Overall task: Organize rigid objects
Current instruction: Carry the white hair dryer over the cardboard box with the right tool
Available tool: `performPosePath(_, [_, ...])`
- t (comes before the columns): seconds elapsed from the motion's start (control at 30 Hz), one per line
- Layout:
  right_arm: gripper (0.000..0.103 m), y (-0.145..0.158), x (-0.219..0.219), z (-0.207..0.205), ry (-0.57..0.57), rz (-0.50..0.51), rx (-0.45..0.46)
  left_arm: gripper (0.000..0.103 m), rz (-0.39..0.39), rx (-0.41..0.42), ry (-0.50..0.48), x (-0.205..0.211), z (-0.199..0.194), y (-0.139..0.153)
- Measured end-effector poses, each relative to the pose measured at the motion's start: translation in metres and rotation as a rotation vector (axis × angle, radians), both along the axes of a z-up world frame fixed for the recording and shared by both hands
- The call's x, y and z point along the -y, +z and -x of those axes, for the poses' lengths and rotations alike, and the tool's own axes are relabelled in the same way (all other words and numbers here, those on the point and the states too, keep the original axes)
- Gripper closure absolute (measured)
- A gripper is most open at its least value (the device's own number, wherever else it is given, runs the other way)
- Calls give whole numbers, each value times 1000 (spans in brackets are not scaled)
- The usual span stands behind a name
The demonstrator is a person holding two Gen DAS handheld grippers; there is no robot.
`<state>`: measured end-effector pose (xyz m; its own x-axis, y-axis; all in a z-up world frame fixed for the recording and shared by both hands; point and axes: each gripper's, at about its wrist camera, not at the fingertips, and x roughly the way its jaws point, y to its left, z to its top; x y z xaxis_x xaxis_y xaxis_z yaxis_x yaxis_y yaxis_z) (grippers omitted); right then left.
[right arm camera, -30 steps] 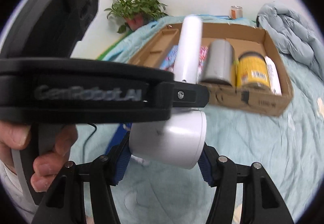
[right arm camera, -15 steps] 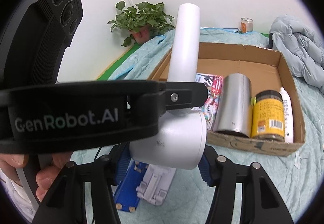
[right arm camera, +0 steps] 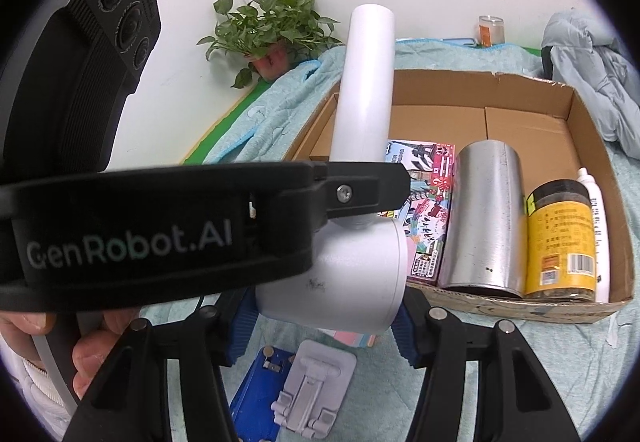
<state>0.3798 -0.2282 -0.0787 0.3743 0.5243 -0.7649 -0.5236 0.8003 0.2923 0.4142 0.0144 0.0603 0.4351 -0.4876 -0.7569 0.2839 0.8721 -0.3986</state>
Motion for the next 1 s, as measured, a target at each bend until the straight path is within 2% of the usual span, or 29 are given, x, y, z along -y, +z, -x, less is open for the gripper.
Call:
performPosePath(0.3, [46,-18,-4,-10,-14,13,-49,74,7,-52,-11,-2,-17,-30])
performPosePath(0.83, [46,-26,-9,-20,-8,24,-91,74,10,-87,-11,-5,-27,-46])
performPosePath(1.0, [46,-34,-15,-25,-5,36,-113,74,20,-117,-9,-10,-34,-59])
